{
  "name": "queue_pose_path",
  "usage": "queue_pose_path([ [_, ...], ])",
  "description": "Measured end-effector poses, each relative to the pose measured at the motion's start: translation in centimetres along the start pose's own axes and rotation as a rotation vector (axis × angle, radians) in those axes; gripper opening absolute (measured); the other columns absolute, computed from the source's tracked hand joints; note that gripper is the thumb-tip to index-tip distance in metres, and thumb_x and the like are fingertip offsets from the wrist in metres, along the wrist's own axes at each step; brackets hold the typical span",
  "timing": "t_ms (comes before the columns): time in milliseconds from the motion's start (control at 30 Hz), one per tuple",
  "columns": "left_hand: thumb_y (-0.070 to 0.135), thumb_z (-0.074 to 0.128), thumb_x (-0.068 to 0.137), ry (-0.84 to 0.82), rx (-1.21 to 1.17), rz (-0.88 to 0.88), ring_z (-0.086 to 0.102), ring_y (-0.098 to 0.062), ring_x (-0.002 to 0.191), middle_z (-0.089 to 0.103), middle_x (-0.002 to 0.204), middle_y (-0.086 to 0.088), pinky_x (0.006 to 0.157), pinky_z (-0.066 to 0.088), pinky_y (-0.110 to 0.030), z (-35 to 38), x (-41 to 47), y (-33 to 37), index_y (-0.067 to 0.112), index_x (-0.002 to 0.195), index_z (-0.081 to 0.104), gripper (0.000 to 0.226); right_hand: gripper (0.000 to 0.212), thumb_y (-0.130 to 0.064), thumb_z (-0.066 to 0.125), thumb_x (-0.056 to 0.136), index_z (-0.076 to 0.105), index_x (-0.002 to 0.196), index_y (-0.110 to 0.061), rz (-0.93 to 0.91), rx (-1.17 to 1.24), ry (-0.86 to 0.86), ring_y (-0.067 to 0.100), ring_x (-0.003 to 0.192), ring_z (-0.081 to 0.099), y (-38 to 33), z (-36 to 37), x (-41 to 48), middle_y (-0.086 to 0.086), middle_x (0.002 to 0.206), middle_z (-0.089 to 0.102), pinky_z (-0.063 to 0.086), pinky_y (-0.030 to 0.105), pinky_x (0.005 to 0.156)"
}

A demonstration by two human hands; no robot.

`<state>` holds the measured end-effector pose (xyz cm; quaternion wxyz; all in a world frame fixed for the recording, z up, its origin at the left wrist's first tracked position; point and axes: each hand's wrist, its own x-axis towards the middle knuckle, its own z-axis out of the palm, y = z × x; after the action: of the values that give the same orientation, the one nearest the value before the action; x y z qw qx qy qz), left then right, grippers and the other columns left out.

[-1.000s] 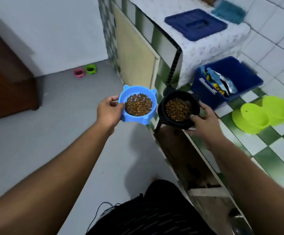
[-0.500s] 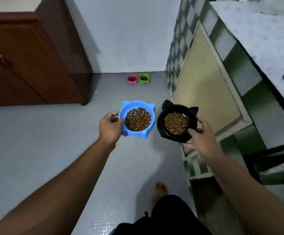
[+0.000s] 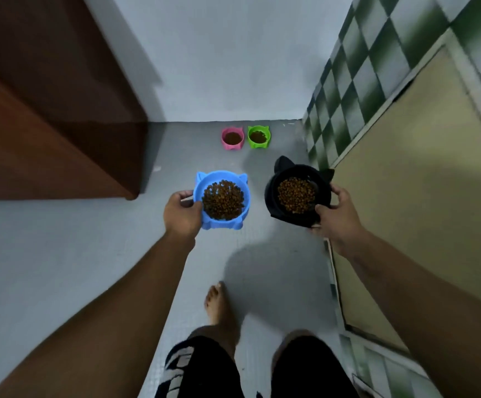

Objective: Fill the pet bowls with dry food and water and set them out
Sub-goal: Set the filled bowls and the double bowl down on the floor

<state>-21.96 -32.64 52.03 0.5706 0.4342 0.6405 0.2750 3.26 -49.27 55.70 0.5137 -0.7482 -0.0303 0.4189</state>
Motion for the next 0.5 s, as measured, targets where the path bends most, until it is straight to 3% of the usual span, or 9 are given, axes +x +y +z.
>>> queue_pose_path([
  [200,-0.002,0.061,0.087,0.056,0.048,-0.035,0.069,-0.027,0.081,0.073,0.106,-0.017,0.079,0.06,-0.048,7.3,16.7,-3.4,0.019,0.103,0.062,0.027,0.059,0.003,0.055,0.096,0.041,0.136,-0.038,0.062,-0.019,0.006,0.037,0.117,0.06,1.2,8.4,18.5,0.014,0.139,0.051,0.06,0.044,0.067],
  [333,0.0,0.062,0.087,0.135,0.074,-0.056,0.068,-0.025,0.081,0.072,0.098,-0.009,0.078,0.06,-0.044,13.1,28.9,-9.3,0.02,0.105,0.062,0.027,0.057,0.002,0.051,0.098,0.039,0.139,-0.035,0.086,-0.085,0.004,0.034,0.115,0.059,5.1,12.9,32.7,0.011,0.137,0.05,0.06,0.04,0.065],
  [500,0.003,0.062,0.088,0.261,0.095,-0.049,0.065,-0.021,0.081,0.068,0.097,-0.003,0.057,0.047,-0.024,21.0,43.2,-17.6,0.015,0.115,0.064,0.029,0.051,-0.006,0.054,0.099,0.041,0.13,-0.044,0.107,-0.227,0.023,0.037,0.108,0.061,13.0,15.3,50.1,0.013,0.135,0.051,0.06,0.056,0.076],
])
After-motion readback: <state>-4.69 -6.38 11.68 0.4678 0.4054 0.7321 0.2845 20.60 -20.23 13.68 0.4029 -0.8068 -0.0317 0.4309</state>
